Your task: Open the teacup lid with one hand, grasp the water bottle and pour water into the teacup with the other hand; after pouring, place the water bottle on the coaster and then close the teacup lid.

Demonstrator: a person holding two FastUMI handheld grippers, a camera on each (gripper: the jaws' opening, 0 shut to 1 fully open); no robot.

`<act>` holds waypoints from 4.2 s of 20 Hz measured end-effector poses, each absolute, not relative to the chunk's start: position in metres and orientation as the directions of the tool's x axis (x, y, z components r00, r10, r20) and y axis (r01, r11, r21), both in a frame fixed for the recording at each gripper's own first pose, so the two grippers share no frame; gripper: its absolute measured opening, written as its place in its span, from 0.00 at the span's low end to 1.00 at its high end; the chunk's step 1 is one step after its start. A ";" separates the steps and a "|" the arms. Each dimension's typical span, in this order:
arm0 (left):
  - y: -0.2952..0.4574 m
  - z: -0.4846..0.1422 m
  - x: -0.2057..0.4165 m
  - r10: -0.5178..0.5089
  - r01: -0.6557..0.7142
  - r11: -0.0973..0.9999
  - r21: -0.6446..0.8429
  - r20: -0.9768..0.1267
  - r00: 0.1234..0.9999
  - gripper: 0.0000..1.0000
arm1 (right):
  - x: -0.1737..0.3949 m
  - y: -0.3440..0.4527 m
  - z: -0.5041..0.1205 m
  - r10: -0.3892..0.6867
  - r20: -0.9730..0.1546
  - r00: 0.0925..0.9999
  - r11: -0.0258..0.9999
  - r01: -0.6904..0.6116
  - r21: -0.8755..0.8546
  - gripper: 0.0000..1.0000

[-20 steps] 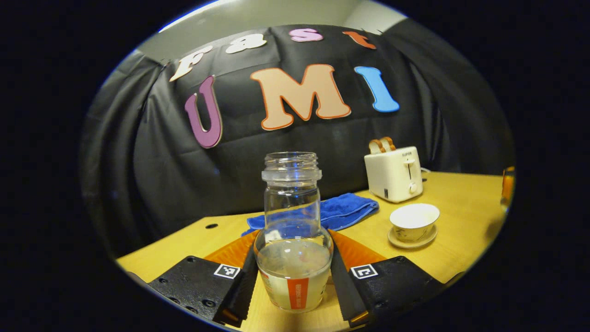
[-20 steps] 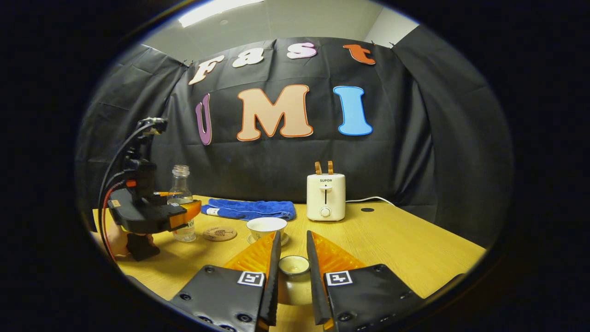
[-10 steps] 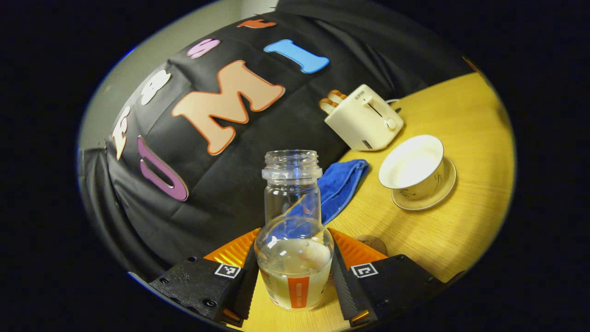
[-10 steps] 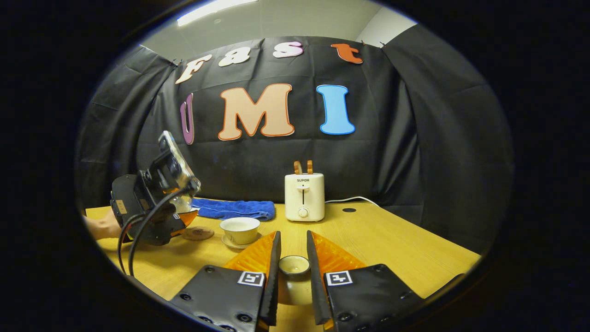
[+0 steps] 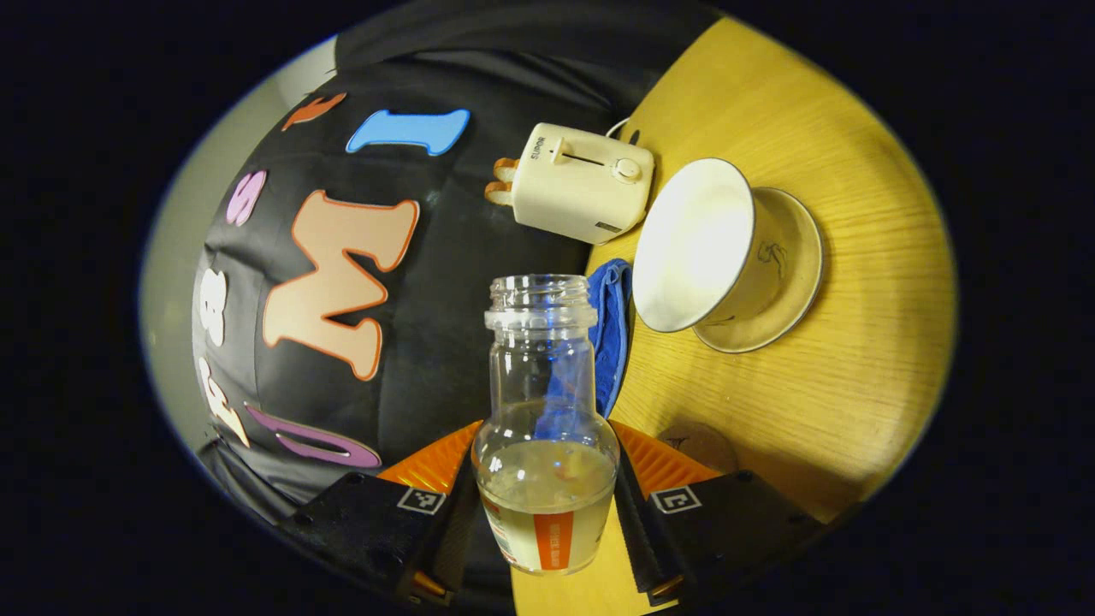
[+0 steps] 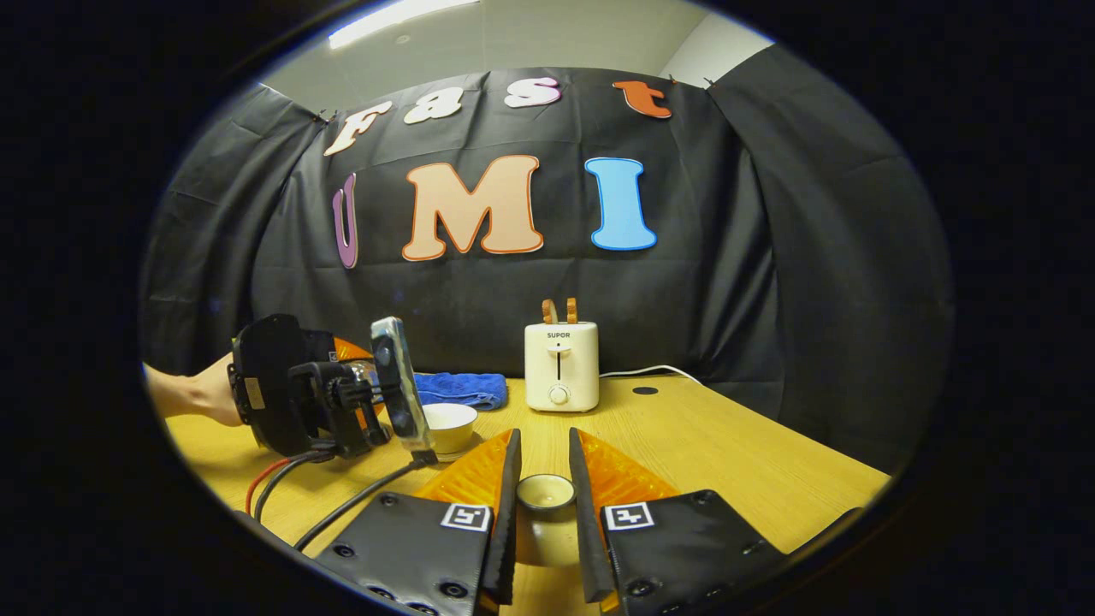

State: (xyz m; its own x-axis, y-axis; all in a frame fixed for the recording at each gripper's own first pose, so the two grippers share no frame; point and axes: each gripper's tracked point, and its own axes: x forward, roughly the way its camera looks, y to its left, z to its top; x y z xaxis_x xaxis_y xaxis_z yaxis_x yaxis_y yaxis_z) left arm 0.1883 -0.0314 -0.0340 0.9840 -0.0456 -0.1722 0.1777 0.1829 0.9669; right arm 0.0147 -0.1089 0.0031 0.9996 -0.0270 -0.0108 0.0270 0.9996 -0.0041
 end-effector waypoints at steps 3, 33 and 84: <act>-0.032 -0.035 0.193 -0.043 0.190 0.084 0.978 -0.187 0.982 0.71 | 0.014 -0.109 0.002 -0.025 -0.010 1.000 1.000 0.024 -0.004 0.34; -0.034 -0.007 0.193 -0.034 0.132 -0.459 0.879 -0.166 0.985 0.71 | 0.015 -0.108 0.004 -0.018 -0.010 1.000 1.000 0.018 -0.005 0.34; -0.100 -0.036 0.194 -0.279 0.274 0.956 0.108 0.038 0.959 0.70 | 0.014 -0.109 0.004 -0.015 -0.009 1.000 1.000 0.015 -0.005 0.34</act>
State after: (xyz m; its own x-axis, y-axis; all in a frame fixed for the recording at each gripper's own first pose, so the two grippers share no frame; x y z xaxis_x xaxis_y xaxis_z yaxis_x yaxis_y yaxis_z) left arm 0.1939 -0.1003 -0.0356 0.9594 -0.2794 0.0383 0.2740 0.9556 0.1085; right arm 0.0144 -0.1088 0.0043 0.9998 -0.0155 -0.0089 0.0154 0.9999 -0.0051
